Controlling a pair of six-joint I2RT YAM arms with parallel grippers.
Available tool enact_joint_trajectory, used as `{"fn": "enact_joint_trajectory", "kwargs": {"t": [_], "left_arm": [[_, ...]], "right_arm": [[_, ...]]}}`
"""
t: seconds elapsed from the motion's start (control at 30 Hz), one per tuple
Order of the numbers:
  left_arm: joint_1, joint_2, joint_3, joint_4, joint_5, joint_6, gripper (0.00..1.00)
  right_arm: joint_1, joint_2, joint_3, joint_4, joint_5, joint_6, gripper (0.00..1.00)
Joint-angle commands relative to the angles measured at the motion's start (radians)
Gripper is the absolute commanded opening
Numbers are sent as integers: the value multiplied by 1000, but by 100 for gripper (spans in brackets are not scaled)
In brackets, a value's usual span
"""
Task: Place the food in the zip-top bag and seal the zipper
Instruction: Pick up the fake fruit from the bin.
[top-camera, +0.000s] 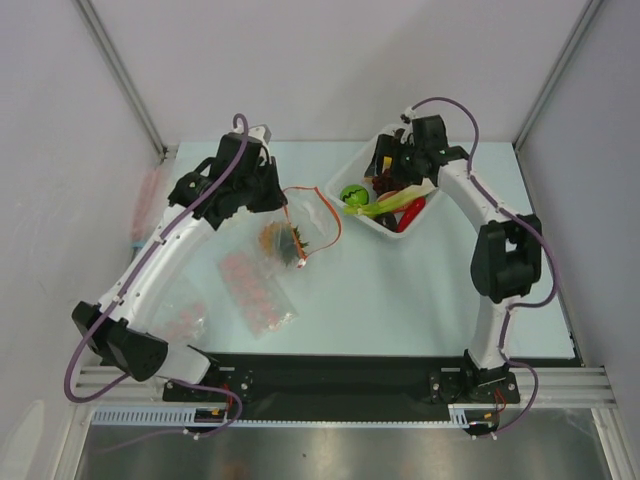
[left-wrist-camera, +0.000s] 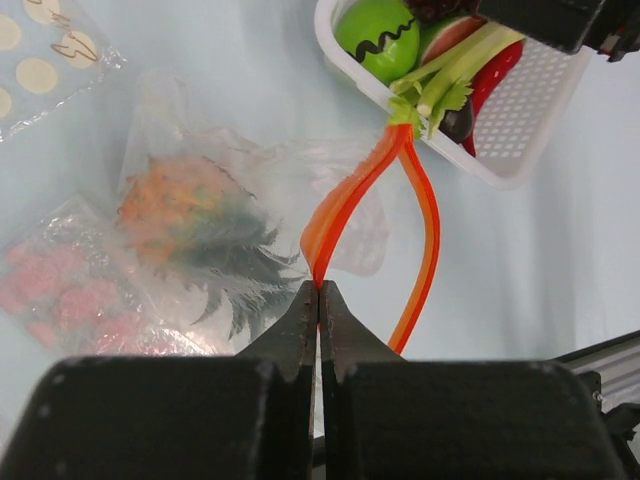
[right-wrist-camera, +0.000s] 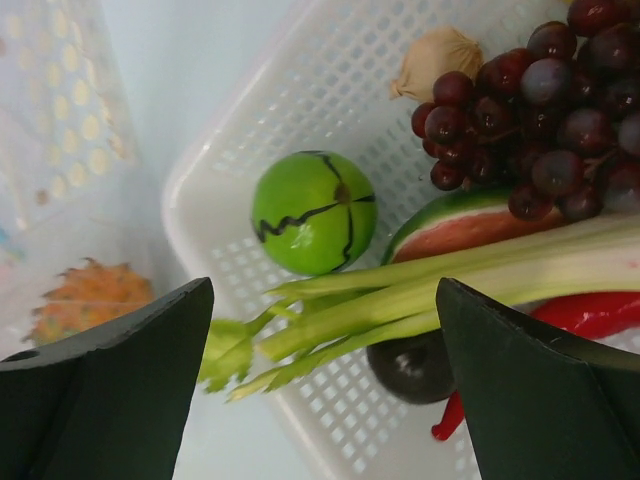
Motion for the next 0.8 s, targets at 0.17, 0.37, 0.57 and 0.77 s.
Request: {"fn": "enact_joint_trajectory", "kwargs": {"t": [0.17,0.37,0.57,0.77], "left_arm": [[33,36,97,-33,61,35,0],[33,48,115,-45,122,-3,0],[33,72,135,-54,182,-26,0],[33,94,160,-65,207,-19,0]], "right_arm": [[56,181,161,-43,-51,-200,100],[100,299,255,-94,-72,-260,100],[127,344,281,-126,10,-257,89],[127,355,278,-132,18,-266,77]]}}
